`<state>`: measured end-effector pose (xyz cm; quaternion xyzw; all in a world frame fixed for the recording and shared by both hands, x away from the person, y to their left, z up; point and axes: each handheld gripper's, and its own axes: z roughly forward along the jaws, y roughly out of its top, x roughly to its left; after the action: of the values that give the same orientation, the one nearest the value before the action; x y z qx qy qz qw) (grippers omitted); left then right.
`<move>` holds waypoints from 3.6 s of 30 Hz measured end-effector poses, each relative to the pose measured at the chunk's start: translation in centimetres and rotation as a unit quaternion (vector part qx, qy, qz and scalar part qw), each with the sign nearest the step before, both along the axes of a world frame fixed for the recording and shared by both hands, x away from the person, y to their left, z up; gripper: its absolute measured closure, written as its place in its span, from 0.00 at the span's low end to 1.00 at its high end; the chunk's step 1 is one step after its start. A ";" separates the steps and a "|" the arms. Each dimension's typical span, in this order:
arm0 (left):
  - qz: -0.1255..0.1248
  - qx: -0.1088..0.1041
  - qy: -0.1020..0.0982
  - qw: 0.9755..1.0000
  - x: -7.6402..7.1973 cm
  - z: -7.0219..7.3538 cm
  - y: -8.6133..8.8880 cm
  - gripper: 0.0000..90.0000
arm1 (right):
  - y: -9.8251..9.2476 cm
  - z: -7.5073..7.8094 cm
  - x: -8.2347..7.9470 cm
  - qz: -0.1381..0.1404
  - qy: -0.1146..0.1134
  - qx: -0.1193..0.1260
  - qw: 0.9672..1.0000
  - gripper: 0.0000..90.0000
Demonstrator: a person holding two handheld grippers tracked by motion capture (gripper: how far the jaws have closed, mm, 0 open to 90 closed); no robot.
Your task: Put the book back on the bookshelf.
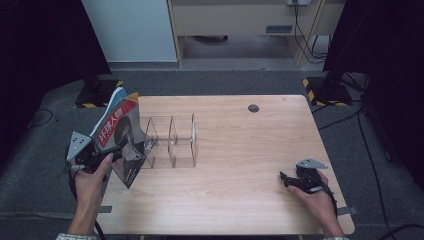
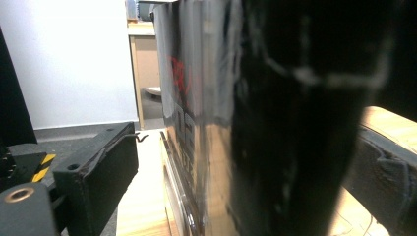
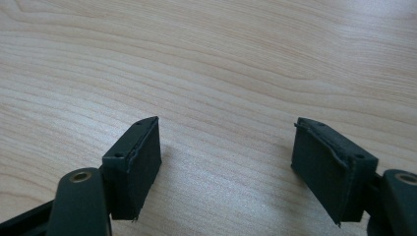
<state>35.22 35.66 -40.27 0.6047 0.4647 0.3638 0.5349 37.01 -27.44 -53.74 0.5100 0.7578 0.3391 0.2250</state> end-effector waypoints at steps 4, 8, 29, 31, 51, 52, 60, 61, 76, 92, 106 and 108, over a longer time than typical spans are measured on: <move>-0.001 0.000 0.003 1.000 -0.2 -0.1 0.0 0.04 | 0.0 0.0 0.0 -0.004 0.001 0.000 1.000 0.27; -0.001 0.003 0.003 1.000 -0.4 -0.2 0.1 0.04 | 0.1 0.0 0.1 -0.005 0.003 0.001 1.000 0.25; -0.008 0.009 0.024 1.000 -1.4 -1.8 0.0 0.04 | 0.2 0.0 0.1 -0.002 0.005 -0.002 1.000 0.21; -0.008 0.012 0.025 1.000 -1.4 -1.9 -0.1 0.04 | 0.2 0.0 0.1 -0.001 0.006 -0.002 1.000 0.21; -0.018 0.010 0.036 0.999 -3.1 -3.6 -0.3 0.05 | 0.2 0.0 0.1 -0.002 0.006 -0.002 1.000 0.21; -0.018 0.011 0.037 0.999 -3.2 -3.7 -0.3 0.05 | 0.2 0.0 0.1 -0.002 0.006 -0.002 1.000 0.21; -0.018 0.012 0.041 0.999 -3.5 -4.2 -0.2 0.05 | 0.3 0.0 0.0 -0.003 0.006 -0.001 1.000 0.21; -0.017 0.011 0.041 0.999 -3.5 -4.2 -0.2 0.05 | 0.3 0.0 0.0 -0.003 0.006 -0.001 1.000 0.21; -0.025 0.010 0.061 0.998 -4.5 -5.9 0.0 0.05 | 0.4 0.0 -0.1 0.000 0.006 -0.001 1.000 0.21; -0.038 0.021 0.079 0.996 -6.3 -6.7 0.2 0.06 | 0.4 0.0 -0.2 0.003 0.008 -0.002 1.000 0.21; -0.067 0.044 0.104 0.991 -8.3 -7.5 -0.3 0.09 | 0.5 0.0 -0.2 0.002 0.007 -0.001 1.000 0.21; -0.074 0.050 0.104 0.991 -8.5 -7.5 -0.7 0.09 | 0.4 0.0 -0.2 0.003 0.007 -0.002 1.000 0.21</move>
<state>26.75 34.96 -47.72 0.6979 0.4532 0.2813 0.4778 36.85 -26.99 -53.78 0.5097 0.7615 0.3350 0.2194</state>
